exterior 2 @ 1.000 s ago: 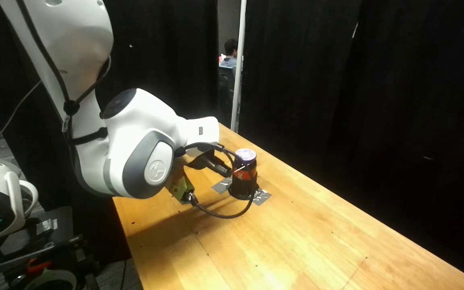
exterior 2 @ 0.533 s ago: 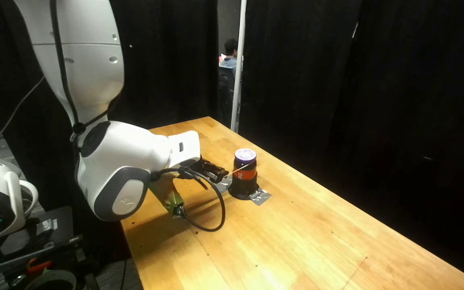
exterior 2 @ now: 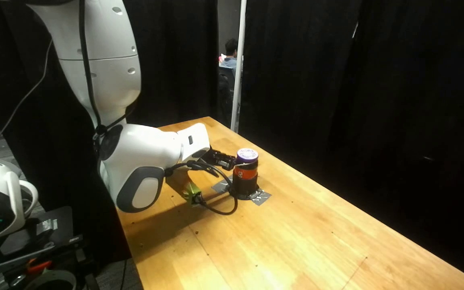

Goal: Place the rubber band on the cup

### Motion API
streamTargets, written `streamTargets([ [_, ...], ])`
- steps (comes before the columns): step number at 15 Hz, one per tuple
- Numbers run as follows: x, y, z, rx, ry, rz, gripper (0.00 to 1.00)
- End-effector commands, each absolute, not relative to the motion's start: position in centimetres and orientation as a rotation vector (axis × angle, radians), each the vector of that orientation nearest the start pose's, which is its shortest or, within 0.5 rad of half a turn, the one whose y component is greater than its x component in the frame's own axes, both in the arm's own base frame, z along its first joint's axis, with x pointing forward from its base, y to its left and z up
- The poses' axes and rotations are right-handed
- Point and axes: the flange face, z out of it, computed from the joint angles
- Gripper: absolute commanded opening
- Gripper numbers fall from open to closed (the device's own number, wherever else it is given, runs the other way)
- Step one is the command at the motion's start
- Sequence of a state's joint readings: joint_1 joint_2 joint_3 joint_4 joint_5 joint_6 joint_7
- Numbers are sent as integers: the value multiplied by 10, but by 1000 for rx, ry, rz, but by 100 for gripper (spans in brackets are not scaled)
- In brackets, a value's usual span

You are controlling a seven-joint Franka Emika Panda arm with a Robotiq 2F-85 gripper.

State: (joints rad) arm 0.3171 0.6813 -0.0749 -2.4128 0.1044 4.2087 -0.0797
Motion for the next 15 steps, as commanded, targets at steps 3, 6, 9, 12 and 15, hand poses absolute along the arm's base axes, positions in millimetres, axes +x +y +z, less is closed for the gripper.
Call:
streamTargets([
  [3, 505, 114, 192, -2597, -381, -1782, 18],
  [6, 496, 115, 187, -2608, -394, -1809, 19],
  [9, 482, 119, 182, -2634, -363, -1836, 18],
  [12, 463, 118, 172, -2652, -326, -1861, 19],
  [15, 469, 125, 184, -2662, -297, -1879, 18],
])
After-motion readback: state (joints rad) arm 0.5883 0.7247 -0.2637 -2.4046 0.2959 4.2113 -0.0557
